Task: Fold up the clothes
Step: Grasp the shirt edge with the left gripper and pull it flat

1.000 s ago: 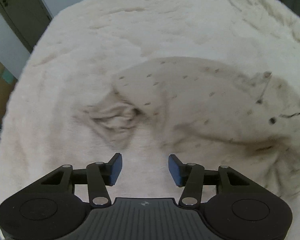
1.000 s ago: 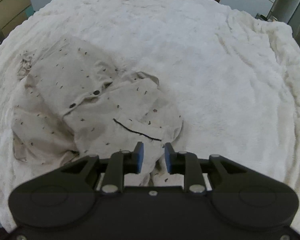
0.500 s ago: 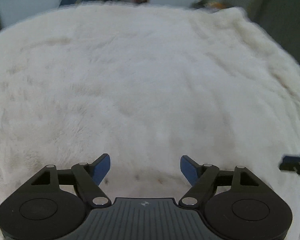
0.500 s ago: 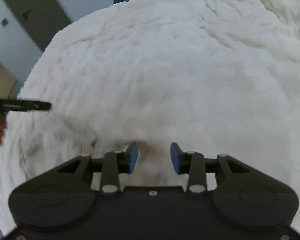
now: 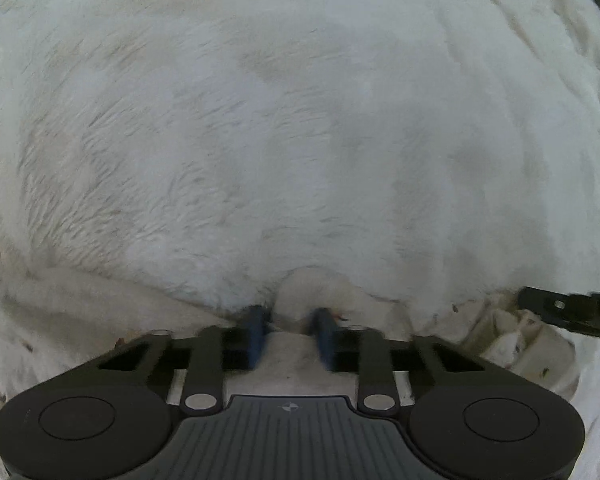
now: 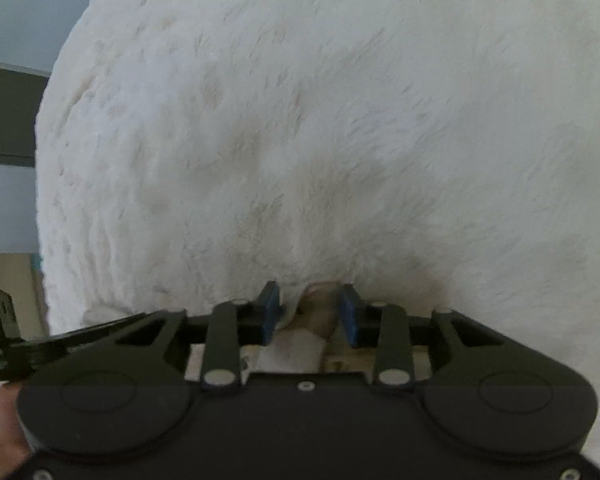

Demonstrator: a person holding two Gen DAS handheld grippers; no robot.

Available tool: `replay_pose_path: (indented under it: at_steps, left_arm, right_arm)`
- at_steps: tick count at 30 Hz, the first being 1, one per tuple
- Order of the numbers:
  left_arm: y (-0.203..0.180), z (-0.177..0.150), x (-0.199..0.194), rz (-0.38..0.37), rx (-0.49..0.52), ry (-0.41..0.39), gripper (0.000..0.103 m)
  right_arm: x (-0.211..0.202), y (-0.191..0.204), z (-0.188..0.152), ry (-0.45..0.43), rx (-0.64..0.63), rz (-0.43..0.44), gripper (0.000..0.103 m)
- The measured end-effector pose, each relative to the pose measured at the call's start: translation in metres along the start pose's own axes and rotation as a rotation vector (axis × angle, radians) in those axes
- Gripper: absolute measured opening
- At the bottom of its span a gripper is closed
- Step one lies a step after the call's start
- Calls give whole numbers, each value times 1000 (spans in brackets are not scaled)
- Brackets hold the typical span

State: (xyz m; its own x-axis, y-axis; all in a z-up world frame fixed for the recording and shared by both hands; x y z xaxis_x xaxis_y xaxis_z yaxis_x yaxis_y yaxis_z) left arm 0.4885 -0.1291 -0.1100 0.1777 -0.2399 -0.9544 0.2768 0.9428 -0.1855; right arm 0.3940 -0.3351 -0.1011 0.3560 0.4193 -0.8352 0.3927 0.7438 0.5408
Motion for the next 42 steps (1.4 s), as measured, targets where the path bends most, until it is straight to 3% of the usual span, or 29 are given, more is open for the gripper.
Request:
replay_pose_path:
  at_steps: [3, 4, 6, 7, 9, 11, 12, 13, 14, 15, 16, 18, 20, 24, 32, 34, 35, 36, 38, 40, 42]
  left_arm:
    - [-3, 10, -22, -46, 35, -93, 5]
    - [-3, 13, -31, -63, 43, -125, 5]
    - [-4, 35, -77, -127, 46, -300, 4]
    - [-4, 40, -90, -149, 36, -351, 5]
    - [-2, 49, -146, -228, 2, -546, 5]
    - [-6, 44, -153, -265, 25, -576, 7]
    - [-6, 38, -142, -229, 51, -534, 14]
    - [-7, 36, -133, -188, 72, -507, 29]
    - [-8, 29, -112, -85, 125, -456, 35]
    - [-10, 21, -92, -13, 160, -409, 41]
    - [-9, 21, -87, -6, 160, -399, 41]
    - [-5, 9, -73, -39, 103, -354, 43]
    - [-6, 7, -70, -64, 59, -357, 46]
    - [-10, -6, -77, -76, 51, -357, 48]
    - [-23, 16, -73, -167, -64, -396, 51]
    - [-30, 16, -74, -184, -83, -413, 51]
    - [-32, 12, -73, -190, -102, -418, 51]
    - [-33, 11, -72, -196, -112, -416, 50]
    - [-32, 6, -72, -207, -140, -421, 50]
    - [-28, 0, -75, -217, -167, -429, 50]
    - [-20, -8, -78, -214, -193, -437, 50]
  right_arm:
    - [-13, 15, 3, -56, -103, 12, 2]
    - [-29, 27, 9, -114, -161, 35, 2]
    - [-68, 55, 21, -256, -290, 97, 2]
    - [-88, 68, 25, -326, -345, 130, 2]
    - [-132, 94, 24, -455, -479, 202, 2]
    - [-152, 106, 16, -497, -579, 233, 4]
    - [-152, 107, 13, -493, -614, 218, 12]
    - [-143, 102, 8, -480, -651, 171, 15]
    - [-132, 96, 4, -464, -688, 113, 21]
    - [-121, 88, 0, -429, -691, 85, 21]
    - [-110, 79, -5, -387, -680, 69, 21]
    - [-96, 70, -8, -353, -643, 57, 21]
    - [-88, 58, -11, -347, -609, 33, 21]
    - [-79, 34, -5, -342, -539, -16, 28]
    - [-64, 31, 33, -357, -330, -8, 39]
    - [-47, 42, 36, -321, -348, -46, 33]
    - [-36, 51, 36, -307, -379, -58, 13]
    - [-30, 59, 36, -298, -409, -64, 0]
    - [-17, 87, 32, -317, -546, -95, 0]
    - [-10, 109, 23, -317, -620, -60, 0]
    - [9, 126, 10, -268, -680, -47, 1]
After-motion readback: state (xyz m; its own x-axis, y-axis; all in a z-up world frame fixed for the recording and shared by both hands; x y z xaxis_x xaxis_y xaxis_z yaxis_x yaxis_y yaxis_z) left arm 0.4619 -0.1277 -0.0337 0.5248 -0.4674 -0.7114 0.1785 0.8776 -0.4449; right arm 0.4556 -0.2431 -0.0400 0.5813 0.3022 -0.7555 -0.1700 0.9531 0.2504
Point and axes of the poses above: each gripper's, at about its wrist camera, not at the fingertips, and x roughly the way its jaws point, y to its left, z to its top, the point moved 9 cm from there along x, roughly the way its jaws point, and after that the axes turned 7 degrees about -y, right-handed, at the moved point
